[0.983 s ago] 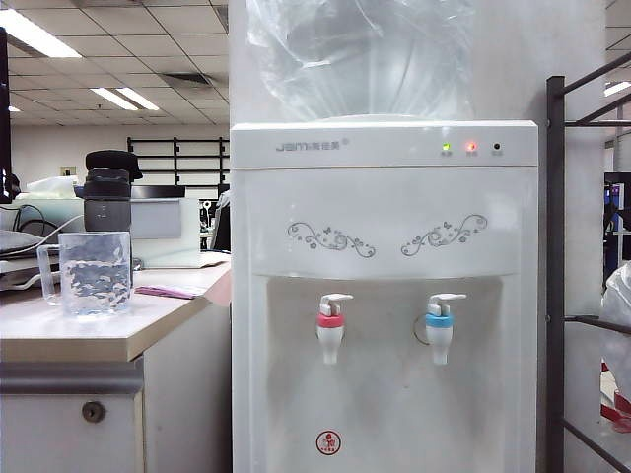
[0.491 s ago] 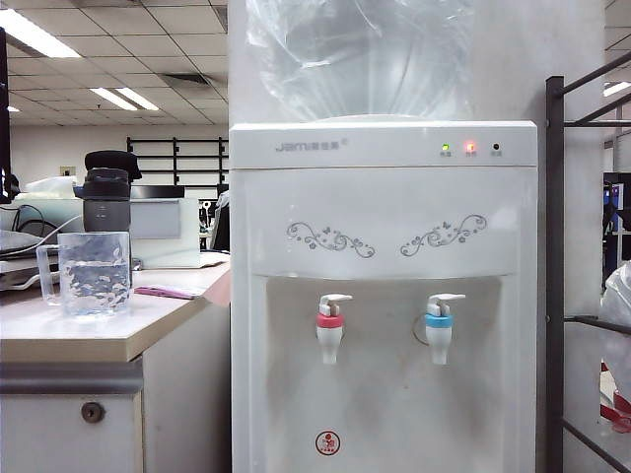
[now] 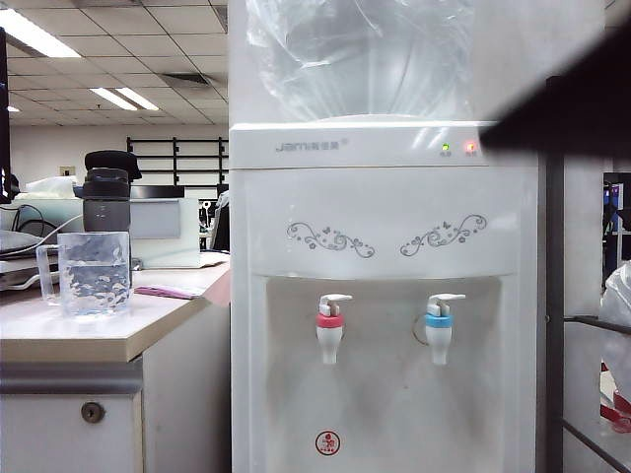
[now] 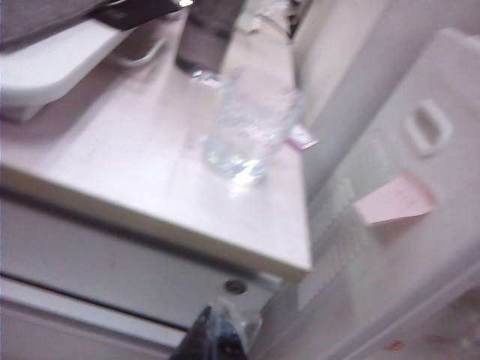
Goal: Pick up the plastic mug from the left desk, go to the hot water outlet of the water dispenser, press the vertical switch to get some water, then put the mug back on the desk.
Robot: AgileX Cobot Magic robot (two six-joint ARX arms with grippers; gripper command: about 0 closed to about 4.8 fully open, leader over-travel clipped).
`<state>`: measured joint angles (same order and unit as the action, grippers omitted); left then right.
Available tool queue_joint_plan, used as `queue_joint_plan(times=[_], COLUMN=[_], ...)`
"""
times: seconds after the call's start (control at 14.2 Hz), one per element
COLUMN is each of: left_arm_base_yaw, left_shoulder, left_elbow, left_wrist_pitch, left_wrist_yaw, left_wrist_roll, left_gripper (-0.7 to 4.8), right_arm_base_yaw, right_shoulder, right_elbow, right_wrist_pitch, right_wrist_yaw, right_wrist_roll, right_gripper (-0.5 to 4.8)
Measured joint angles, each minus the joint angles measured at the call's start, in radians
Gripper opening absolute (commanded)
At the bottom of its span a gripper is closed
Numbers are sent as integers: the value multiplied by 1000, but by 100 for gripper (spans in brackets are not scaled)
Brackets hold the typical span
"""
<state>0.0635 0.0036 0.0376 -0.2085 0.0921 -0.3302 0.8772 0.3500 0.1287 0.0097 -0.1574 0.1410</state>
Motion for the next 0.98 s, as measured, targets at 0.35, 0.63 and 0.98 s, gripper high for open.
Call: queue_joint_plan(times=[0.35,0.63,0.98], left_arm_base_yaw=[-1,-1,-1], left_shoulder=[0,0,0], left_elbow=[-23,-23,-23], left_wrist_pitch=[39,40,40], left_wrist_yaw=[-39,-14,-14], left_wrist_roll=[32,38,41], left_gripper=[-5,-5,-5], right_arm_base_yaw=[0,0,-65], right_shoulder=[-14,-14,-106], right_elbow=[-74,-90,-91], right_wrist_pitch=[60,-44,-163], right_wrist_yaw=[4,4,-2], right_wrist_roll=[76,76,76], right_gripper=[7,9,9])
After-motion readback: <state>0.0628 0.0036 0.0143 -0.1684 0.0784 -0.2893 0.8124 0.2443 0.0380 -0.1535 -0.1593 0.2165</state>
